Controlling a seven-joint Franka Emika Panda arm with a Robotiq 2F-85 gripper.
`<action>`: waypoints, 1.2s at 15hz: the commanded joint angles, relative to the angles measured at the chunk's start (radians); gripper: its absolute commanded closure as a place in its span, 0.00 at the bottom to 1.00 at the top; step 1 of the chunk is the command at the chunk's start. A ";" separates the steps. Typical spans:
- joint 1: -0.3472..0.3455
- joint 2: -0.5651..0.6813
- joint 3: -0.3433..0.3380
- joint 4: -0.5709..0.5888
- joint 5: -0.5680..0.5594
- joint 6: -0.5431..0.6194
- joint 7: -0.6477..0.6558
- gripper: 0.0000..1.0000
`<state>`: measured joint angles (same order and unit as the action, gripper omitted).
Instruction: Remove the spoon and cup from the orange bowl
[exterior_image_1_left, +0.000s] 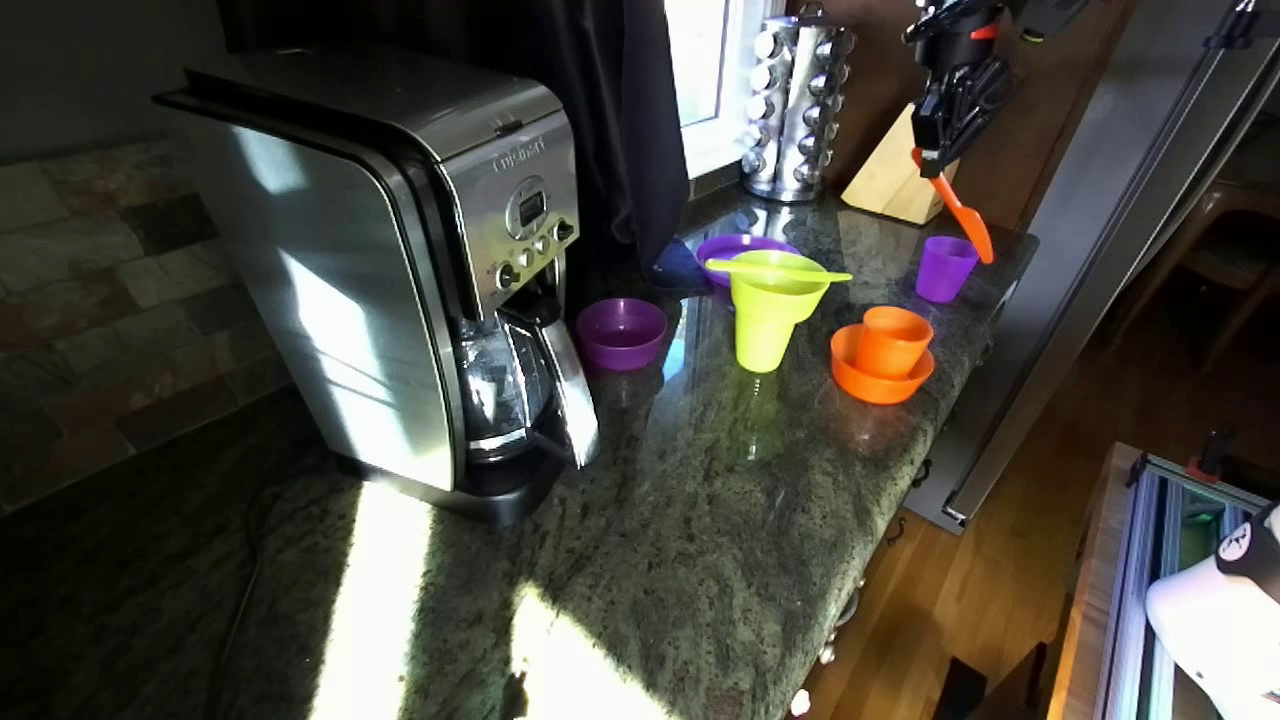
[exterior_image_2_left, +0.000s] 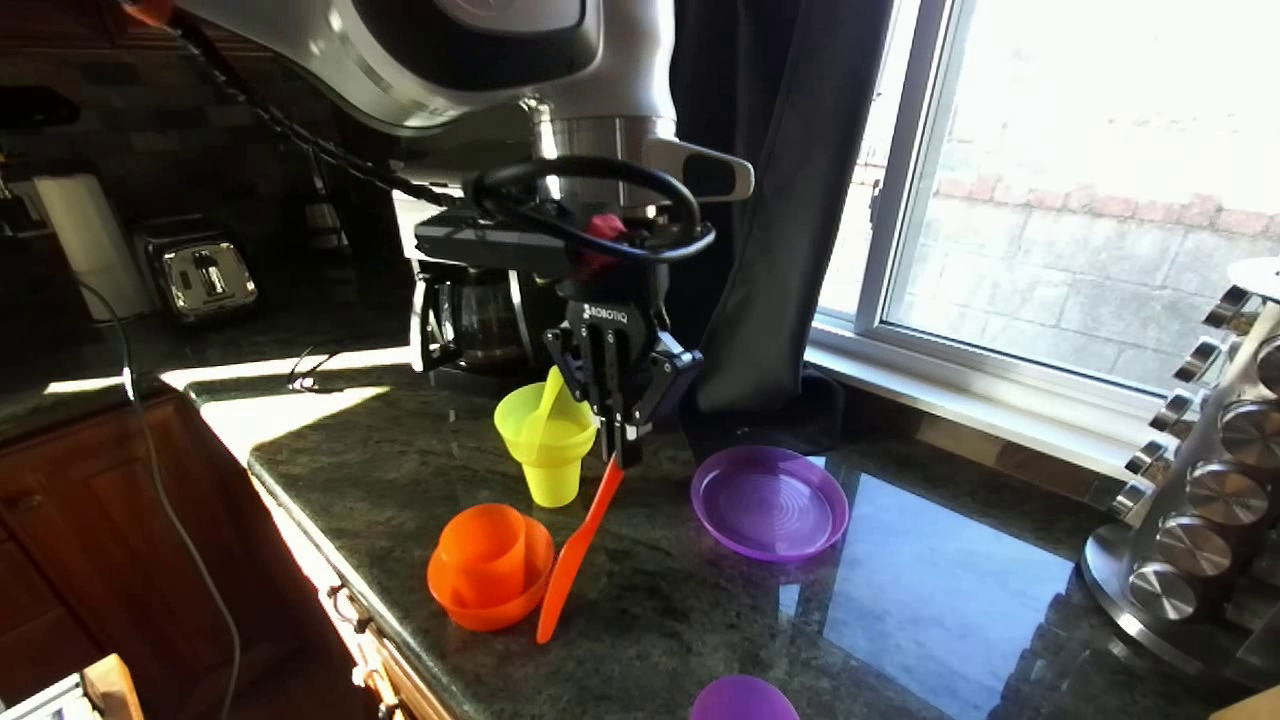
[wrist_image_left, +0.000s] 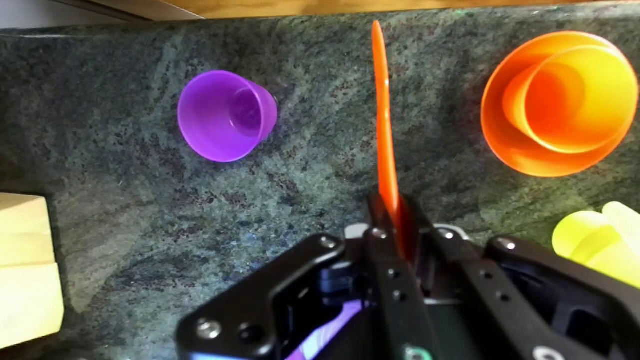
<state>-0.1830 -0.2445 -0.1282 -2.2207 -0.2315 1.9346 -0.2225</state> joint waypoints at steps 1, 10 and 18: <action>0.021 0.105 -0.023 0.024 -0.005 0.031 -0.073 0.97; 0.011 0.260 -0.026 0.040 0.058 0.115 -0.104 0.97; 0.006 0.343 -0.019 0.047 0.154 0.227 -0.063 0.97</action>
<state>-0.1778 0.0564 -0.1417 -2.1961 -0.1224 2.1229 -0.3050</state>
